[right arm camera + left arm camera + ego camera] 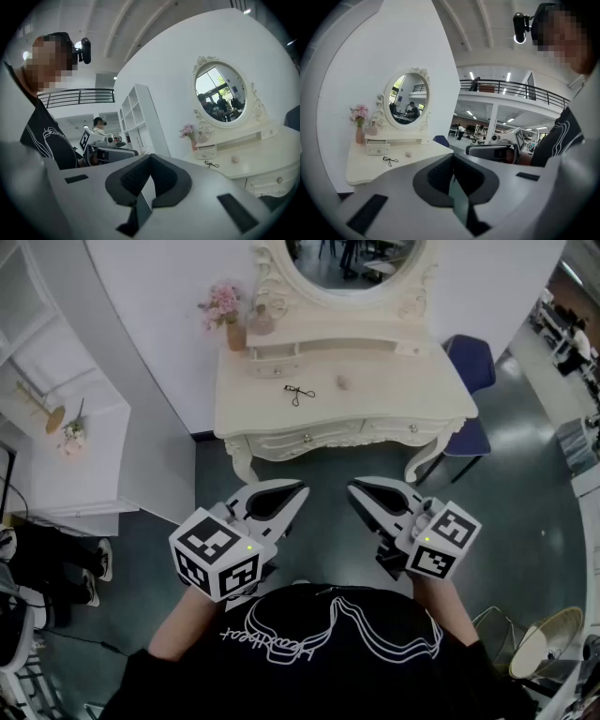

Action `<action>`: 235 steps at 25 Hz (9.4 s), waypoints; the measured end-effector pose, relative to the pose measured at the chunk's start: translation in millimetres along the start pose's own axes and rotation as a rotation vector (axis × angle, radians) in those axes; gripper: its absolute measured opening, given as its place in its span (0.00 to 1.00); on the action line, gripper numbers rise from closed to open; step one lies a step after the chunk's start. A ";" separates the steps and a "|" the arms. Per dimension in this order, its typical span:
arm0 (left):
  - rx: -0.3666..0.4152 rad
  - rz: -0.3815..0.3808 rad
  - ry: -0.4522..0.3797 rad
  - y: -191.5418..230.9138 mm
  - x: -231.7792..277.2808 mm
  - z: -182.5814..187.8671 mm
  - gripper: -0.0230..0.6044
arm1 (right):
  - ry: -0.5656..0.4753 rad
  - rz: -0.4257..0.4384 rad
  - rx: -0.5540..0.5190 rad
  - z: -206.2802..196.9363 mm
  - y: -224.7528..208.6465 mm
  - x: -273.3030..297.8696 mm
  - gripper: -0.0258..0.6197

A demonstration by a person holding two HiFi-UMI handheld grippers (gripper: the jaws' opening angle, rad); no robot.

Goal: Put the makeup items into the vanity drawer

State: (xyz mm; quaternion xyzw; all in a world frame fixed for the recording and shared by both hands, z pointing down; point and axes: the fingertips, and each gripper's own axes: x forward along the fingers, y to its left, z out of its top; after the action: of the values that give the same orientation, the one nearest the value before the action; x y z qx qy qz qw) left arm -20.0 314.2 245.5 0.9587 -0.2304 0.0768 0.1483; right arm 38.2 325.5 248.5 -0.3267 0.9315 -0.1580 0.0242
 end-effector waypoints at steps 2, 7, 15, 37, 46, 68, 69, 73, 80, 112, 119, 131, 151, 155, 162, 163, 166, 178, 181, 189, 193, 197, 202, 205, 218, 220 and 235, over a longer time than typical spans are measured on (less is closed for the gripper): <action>0.005 -0.001 -0.004 1.8 -4.2 1.3 0.04 | -0.004 0.000 -0.005 1.1 3.0 3.6 0.05; 0.014 -0.009 -0.010 4.4 -14.2 5.0 0.04 | -0.013 0.001 -0.018 6.5 15.2 8.5 0.05; 0.015 -0.032 -0.012 8.1 -21.3 4.1 0.04 | -0.011 -0.051 -0.012 2.8 17.0 11.9 0.05; -0.101 0.061 0.057 124.8 38.8 -4.1 0.04 | 0.035 0.022 0.099 -7.5 -89.8 85.7 0.05; -0.144 0.097 0.118 211.8 112.1 9.0 0.04 | 0.069 0.049 0.144 9.9 -196.9 141.0 0.05; -0.225 0.182 0.123 324.4 165.3 22.0 0.04 | 0.147 0.058 0.104 11.4 -305.5 204.5 0.08; -0.232 0.183 0.125 328.4 165.6 20.6 0.04 | 0.147 0.062 0.109 10.7 -306.5 207.6 0.10; -0.250 0.183 0.139 345.4 166.7 17.1 0.04 | 0.151 0.078 0.116 9.4 -309.8 223.1 0.17; -0.280 0.189 0.164 375.9 169.8 7.8 0.04 | 0.294 0.097 0.041 -25.5 -320.5 259.4 0.27; -0.434 0.268 0.229 434.7 161.2 -45.9 0.04 | 0.753 0.133 -0.190 -149.4 -364.7 321.4 0.23; -0.443 0.299 0.242 443.1 156.4 -50.8 0.04 | 0.761 0.122 -0.198 -151.6 -365.5 322.9 0.11; -0.436 0.290 0.252 440.8 160.4 -50.4 0.04 | 0.731 0.103 -0.166 -142.7 -365.4 319.8 0.08; -0.420 0.279 0.212 444.8 164.9 -20.7 0.04 | 0.568 0.145 -0.187 -44.8 -347.5 331.6 0.08; -0.422 0.277 0.206 447.9 164.2 -17.4 0.04 | 0.545 0.152 -0.228 -25.9 -345.7 339.7 0.08; -0.420 0.274 0.209 456.3 163.5 -14.1 0.04 | 0.530 0.133 -0.338 -1.9 -357.9 360.0 0.08; -0.420 0.273 0.210 457.6 163.5 -13.9 0.04 | 0.527 0.131 -0.344 0.8 -359.6 363.1 0.08; -0.424 0.273 0.212 461.5 163.9 -13.9 0.04 | 0.521 0.125 -0.365 6.8 -365.6 372.0 0.08; -0.451 0.268 0.235 477.6 162.8 -24.3 0.04 | 0.570 0.125 -0.428 -5.0 -391.0 410.3 0.08; -0.461 0.271 0.240 481.9 161.7 -28.3 0.04 | 0.595 0.135 -0.427 -15.5 -395.3 417.7 0.08; -0.482 0.279 0.245 494.6 158.9 -35.0 0.04 | 0.644 0.155 -0.403 -39.3 -402.4 430.4 0.08; -0.487 0.282 0.243 501.2 158.4 -36.9 0.04 | 0.666 0.163 -0.400 -49.6 -404.3 433.9 0.08; -0.496 0.291 0.241 504.5 156.1 -39.9 0.04 | 0.690 0.176 -0.396 -58.9 -402.6 434.2 0.09; -0.506 0.299 0.241 506.4 154.5 -43.1 0.04 | 0.706 0.175 -0.400 -63.9 -403.9 433.7 0.14; -0.509 0.301 0.241 506.9 153.6 -44.6 0.04 | 0.700 0.174 -0.392 -63.1 -403.2 434.0 0.18; -0.476 0.293 0.222 494.2 158.3 -33.0 0.04 | 0.586 0.147 -0.310 -29.3 -393.8 414.6 0.28; -0.463 0.287 0.216 488.1 160.7 -28.4 0.04 | 0.544 0.149 -0.273 -18.5 -387.1 407.2 0.27; -0.371 0.216 0.189 420.2 180.4 0.4 0.04 | 0.320 0.103 -0.124 21.2 -346.2 317.0 0.10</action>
State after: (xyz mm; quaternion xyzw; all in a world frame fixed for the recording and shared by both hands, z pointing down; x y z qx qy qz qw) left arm -56.1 -118.6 388.6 0.8733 -0.3268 0.1377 0.3339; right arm 0.5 -130.9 354.2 -0.2501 0.9470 -0.1488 -0.1362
